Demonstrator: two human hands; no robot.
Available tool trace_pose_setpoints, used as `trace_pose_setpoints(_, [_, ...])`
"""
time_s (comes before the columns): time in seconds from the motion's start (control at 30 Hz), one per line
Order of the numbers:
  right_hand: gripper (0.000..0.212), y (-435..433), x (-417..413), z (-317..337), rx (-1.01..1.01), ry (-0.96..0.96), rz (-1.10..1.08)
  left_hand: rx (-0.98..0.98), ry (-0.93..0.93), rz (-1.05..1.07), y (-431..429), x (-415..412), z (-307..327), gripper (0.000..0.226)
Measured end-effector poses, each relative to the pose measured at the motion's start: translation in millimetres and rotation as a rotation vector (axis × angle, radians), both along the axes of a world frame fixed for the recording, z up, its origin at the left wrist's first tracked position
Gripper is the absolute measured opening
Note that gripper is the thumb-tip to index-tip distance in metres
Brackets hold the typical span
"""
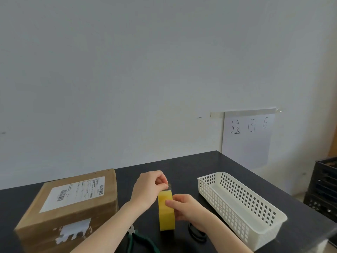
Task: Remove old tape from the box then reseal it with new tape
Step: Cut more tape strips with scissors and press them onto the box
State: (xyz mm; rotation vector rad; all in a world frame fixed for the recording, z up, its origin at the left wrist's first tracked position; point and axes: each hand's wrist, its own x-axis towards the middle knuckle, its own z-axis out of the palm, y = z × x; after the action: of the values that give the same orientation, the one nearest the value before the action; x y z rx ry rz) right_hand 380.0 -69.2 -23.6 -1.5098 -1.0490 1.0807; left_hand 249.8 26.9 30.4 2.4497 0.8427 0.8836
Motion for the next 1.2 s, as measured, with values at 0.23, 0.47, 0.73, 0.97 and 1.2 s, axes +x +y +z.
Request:
trace_pose_setpoints(0.23, [0.042, 9.3, 9.8, -8.8, 0.034, -0.06, -0.038, 0.018, 0.01, 0.025, 11.2, 16.6, -2.2, 0.01])
trace_pose_setpoints(0.47, [0.031, 13.4, 18.5, -11.8, 0.027, -0.104, -0.011, 0.023, -0.038, 0.072, 24.3, 26.9, 2.1, 0.008])
trace_pose_setpoints(0.73, [0.035, 10.9, 20.5, -13.5, 0.027, -0.142, 0.001, 0.047, -0.034, 0.105, 36.3, 37.6, 2.6, 0.011])
trace_pose_setpoints(0.97, [0.036, -1.4, 17.9, -15.6, 0.025, -0.172, 0.066, 0.074, -0.066, 0.199, 55.8, 40.8, 12.2, 0.011])
trace_pose_setpoints(1.2, [0.046, -7.9, 19.3, -17.4, -0.015, -0.164, 0.045, 0.143, -0.037, 0.141, 48.6, 42.3, 15.1, 0.007])
